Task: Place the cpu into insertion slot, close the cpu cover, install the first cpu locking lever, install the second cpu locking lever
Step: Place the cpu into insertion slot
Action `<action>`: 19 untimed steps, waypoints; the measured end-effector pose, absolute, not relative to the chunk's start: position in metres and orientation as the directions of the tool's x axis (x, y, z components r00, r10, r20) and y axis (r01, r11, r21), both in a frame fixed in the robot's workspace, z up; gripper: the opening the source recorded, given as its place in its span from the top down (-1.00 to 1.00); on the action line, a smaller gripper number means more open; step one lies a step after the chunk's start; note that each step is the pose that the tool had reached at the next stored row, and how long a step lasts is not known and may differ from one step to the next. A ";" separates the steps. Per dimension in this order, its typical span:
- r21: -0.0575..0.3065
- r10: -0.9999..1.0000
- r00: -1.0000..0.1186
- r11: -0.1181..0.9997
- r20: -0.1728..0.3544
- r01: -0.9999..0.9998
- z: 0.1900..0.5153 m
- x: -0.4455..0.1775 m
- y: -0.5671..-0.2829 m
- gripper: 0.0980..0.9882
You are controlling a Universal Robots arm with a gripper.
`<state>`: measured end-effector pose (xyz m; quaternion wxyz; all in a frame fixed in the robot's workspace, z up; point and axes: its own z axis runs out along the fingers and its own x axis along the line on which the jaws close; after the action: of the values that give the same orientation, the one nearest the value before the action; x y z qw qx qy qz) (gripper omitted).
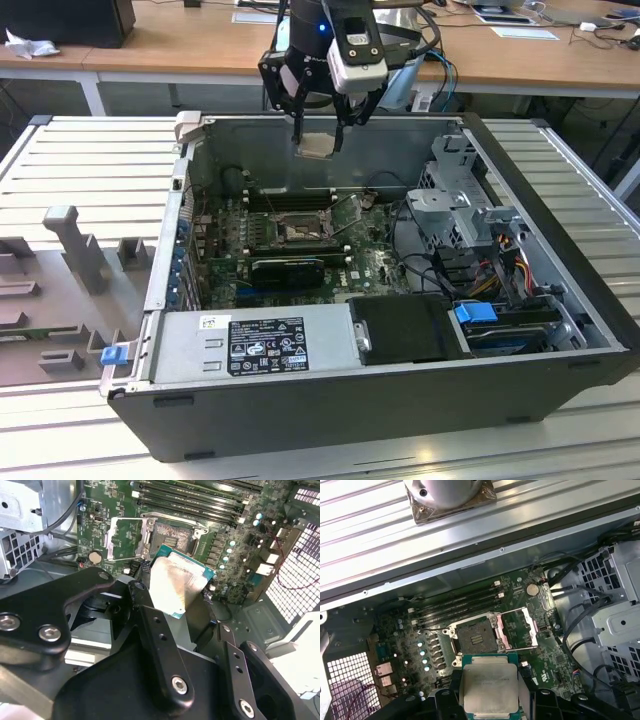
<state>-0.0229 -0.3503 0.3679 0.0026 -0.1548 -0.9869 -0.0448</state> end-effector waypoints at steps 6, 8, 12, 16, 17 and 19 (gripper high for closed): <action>0.088 0.343 -0.939 0.935 0.019 0.343 0.368 -0.023 -0.350 0.04; 0.088 0.351 -0.936 0.932 0.019 0.351 0.368 -0.023 -0.350 0.04; 0.088 0.369 -0.929 0.925 0.019 0.369 0.368 -0.023 -0.350 0.04; 0.088 0.385 -0.923 0.919 0.019 0.385 0.368 -0.023 -0.350 0.04; 0.088 0.389 -0.921 0.917 0.019 0.389 0.368 -0.023 -0.350 0.04; 0.088 0.396 -0.918 0.914 0.019 0.396 0.368 -0.023 -0.350 0.04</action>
<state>-0.0229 -0.3503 0.3677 0.0005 -0.2023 -0.9783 -0.0449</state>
